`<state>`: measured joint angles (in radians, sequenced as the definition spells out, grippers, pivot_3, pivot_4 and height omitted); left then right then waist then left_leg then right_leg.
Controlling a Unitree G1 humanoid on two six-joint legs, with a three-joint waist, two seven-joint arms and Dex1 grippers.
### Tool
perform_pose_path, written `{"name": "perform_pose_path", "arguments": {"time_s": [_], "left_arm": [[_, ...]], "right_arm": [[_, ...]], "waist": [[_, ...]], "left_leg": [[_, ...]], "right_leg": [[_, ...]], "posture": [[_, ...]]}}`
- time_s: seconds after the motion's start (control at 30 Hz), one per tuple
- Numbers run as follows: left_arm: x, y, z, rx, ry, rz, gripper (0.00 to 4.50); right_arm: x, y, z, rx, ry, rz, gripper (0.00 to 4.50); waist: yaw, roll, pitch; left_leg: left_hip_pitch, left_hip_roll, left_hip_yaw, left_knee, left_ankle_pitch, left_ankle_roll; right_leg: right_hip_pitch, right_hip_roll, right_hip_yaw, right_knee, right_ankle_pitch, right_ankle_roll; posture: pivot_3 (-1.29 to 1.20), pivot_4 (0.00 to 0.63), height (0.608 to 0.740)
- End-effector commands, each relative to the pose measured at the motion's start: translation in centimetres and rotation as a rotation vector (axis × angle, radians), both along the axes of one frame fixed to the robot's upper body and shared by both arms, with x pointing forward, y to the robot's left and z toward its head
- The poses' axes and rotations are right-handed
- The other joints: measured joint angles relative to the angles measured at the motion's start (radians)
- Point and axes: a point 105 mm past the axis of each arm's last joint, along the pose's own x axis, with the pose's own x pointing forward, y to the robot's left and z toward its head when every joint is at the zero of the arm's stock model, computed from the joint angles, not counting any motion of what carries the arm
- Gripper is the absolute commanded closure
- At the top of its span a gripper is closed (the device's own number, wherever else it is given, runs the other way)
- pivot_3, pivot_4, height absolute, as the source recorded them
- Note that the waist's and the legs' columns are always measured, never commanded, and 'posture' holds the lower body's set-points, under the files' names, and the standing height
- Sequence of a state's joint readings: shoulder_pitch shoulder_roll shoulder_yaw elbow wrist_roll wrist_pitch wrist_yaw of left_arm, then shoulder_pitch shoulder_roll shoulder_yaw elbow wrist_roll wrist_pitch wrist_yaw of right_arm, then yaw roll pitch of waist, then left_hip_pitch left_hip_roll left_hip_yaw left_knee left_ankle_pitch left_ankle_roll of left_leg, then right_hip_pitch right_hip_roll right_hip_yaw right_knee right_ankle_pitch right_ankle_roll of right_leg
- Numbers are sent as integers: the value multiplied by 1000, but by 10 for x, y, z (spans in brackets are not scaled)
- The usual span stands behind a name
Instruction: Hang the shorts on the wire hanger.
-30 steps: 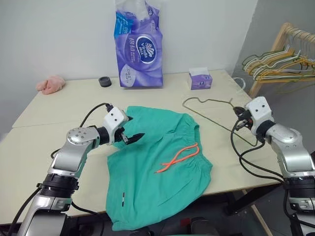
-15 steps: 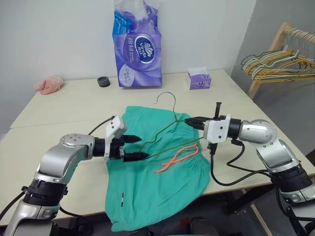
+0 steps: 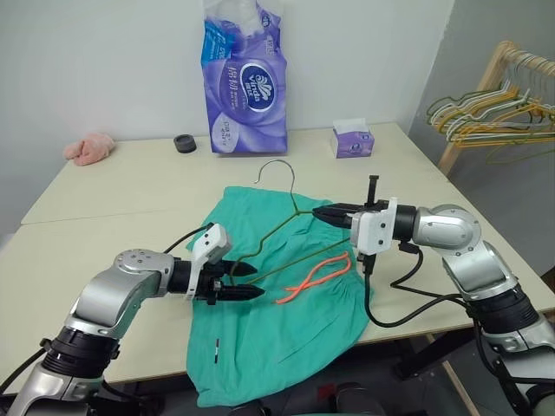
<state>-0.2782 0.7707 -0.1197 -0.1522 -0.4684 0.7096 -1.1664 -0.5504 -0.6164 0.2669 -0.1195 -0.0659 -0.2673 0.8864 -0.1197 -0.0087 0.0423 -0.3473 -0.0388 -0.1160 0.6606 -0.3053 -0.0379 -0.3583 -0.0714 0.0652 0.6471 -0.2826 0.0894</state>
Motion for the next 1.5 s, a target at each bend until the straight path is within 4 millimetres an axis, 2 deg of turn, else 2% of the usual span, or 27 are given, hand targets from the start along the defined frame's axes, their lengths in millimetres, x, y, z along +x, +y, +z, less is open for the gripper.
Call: {"name": "perform_pose_path", "arguments": {"time_s": [0.03,0.17,0.2,0.43,0.57,0.67,0.8,0.9,1.0,1.07,1.17,1.37,1.5], "left_arm": [[5,-3,7,-16,-45,-1,3070],[5,-4,7,-31,-49,3,4319],[6,-5,7,-35,-50,5,4437],[6,-7,8,-45,-62,16,4437],[7,-5,5,-31,-68,30,4437],[9,-3,2,-6,-76,49,4500],[13,-1,0,11,-99,78,4500],[18,1,3,86,-206,52,4500],[14,6,-1,220,-302,-51,4500],[12,6,-2,243,-319,-88,4500],[10,-2,7,207,-327,-119,4500],[13,-12,16,205,-371,-161,4500],[11,-16,20,199,-374,-178,4500]], "right_arm": [[-7,6,14,21,-50,33,4500],[-11,9,14,26,-44,45,4500],[-12,10,13,28,-39,51,4500],[-21,16,8,-8,-54,96,4500],[-24,11,-2,-80,-34,113,4500],[-23,0,-3,-103,-2,88,3770],[-21,-10,-1,-112,46,41,2450],[-18,-38,3,-111,232,-103,1371],[-10,-56,6,-80,342,-244,438],[-8,-61,4,-83,373,-291,438],[-10,-64,-11,-140,429,-321,438],[-12,-53,-30,-238,468,-286,438],[-1,-54,-39,-311,455,-296,438]], "waist": [[0,0,0],[2,0,0],[2,0,0],[4,0,0],[4,0,0],[6,0,0],[6,0,0],[11,0,0],[15,0,0],[13,0,1],[12,0,1],[7,0,1],[4,0,1]], "left_leg": [[0,0,0,0,0,0],[0,0,0,0,0,0],[0,0,0,0,0,0],[0,0,0,0,0,0],[0,0,0,0,0,0],[0,0,0,0,0,0],[0,0,0,0,0,0],[0,0,0,0,0,0],[0,0,0,0,0,0],[0,0,0,-1,0,0],[0,0,1,-1,0,0],[0,1,1,0,0,0],[-1,1,1,0,0,0]], "right_leg": [[0,0,0,0,0,0],[0,0,0,0,0,0],[0,0,0,0,0,0],[0,0,0,0,0,0],[0,0,0,0,0,0],[0,0,0,0,0,0],[0,0,0,0,0,0],[0,0,0,0,0,0],[0,0,0,0,0,0],[0,0,0,0,0,0],[0,0,0,-1,0,0],[0,0,0,-1,0,0],[0,0,0,-1,0,0]], "posture": [[-134,0,740],[-133,0,740],[-133,0,740],[-131,0,740],[-132,0,740],[-132,0,740],[-141,0,740],[-141,0,740],[-141,0,740],[-159,0,740],[-159,0,740],[-166,0,740],[-159,0,740]]}}
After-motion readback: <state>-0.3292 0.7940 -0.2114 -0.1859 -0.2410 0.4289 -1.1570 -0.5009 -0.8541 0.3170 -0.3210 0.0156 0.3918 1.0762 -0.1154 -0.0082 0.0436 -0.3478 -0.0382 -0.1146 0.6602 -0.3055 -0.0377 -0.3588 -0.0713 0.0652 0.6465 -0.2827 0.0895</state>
